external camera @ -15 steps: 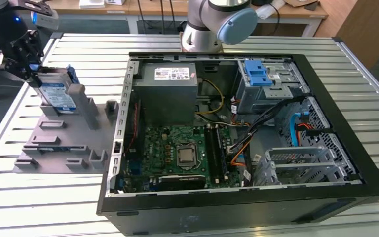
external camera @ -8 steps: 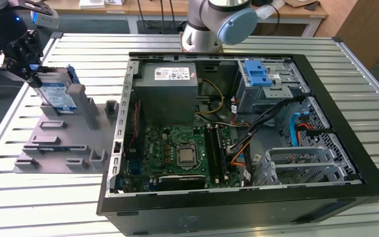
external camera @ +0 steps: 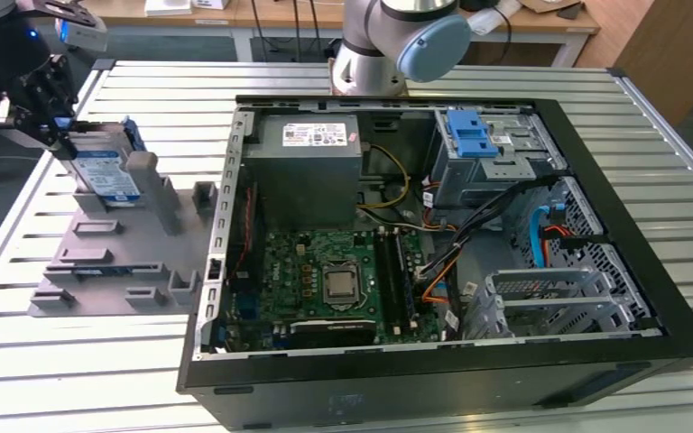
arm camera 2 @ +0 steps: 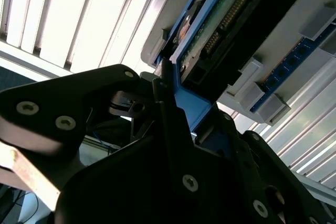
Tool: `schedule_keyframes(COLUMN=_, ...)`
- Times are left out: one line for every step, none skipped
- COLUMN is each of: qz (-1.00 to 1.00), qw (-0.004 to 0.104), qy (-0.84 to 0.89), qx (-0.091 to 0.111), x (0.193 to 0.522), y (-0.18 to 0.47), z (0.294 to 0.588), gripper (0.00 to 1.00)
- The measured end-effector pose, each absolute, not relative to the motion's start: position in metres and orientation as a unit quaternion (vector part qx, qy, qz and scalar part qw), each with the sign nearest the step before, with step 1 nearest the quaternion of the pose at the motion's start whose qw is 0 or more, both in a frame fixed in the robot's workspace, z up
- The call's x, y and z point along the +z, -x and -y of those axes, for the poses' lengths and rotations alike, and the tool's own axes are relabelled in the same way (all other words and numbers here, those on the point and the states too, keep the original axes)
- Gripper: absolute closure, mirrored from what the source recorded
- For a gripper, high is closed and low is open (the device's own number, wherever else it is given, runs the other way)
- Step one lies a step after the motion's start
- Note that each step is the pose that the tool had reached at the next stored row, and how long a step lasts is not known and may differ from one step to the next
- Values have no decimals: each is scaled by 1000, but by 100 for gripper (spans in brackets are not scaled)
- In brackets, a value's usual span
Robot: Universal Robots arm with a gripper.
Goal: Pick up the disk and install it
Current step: 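Pick up the disk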
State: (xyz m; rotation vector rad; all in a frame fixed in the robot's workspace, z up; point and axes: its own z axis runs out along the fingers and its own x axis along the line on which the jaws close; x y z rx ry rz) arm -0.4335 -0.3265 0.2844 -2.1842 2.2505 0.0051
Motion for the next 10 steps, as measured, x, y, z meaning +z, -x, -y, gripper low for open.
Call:
schedule_keyframes(qz=-718, qw=3, qy=696, qx=2, x=284, y=433, z=326, gripper=63)
schedule_keyframes(qz=-717, qw=3, qy=697, qx=2, x=284, y=433, z=326, gripper=63)
schedule_keyframes(qz=-716, qw=3, qy=698, qx=2, x=284, y=433, z=326, gripper=63)
schedule_keyframes(qz=-715, qw=3, qy=699, qx=2, x=284, y=433, z=326, gripper=63)
schedule_keyframes(qz=-714, qw=3, qy=700, qx=2, x=284, y=434, z=326, gripper=63)
schedule_keyframes(qz=-714, qw=3, qy=700, qx=2, x=284, y=433, z=326, gripper=63)
schedule_keyframes(qz=-714, qw=3, qy=700, qx=2, x=284, y=433, z=326, gripper=63)
schedule_keyframes(qz=-714, qw=3, qy=700, qx=2, x=284, y=433, z=326, gripper=63)
schedule_keyframes(qz=-714, qw=3, qy=701, qx=2, x=284, y=434, z=326, gripper=63)
schedule_keyframes(qz=-714, qw=3, qy=701, qx=2, x=284, y=433, z=326, gripper=63)
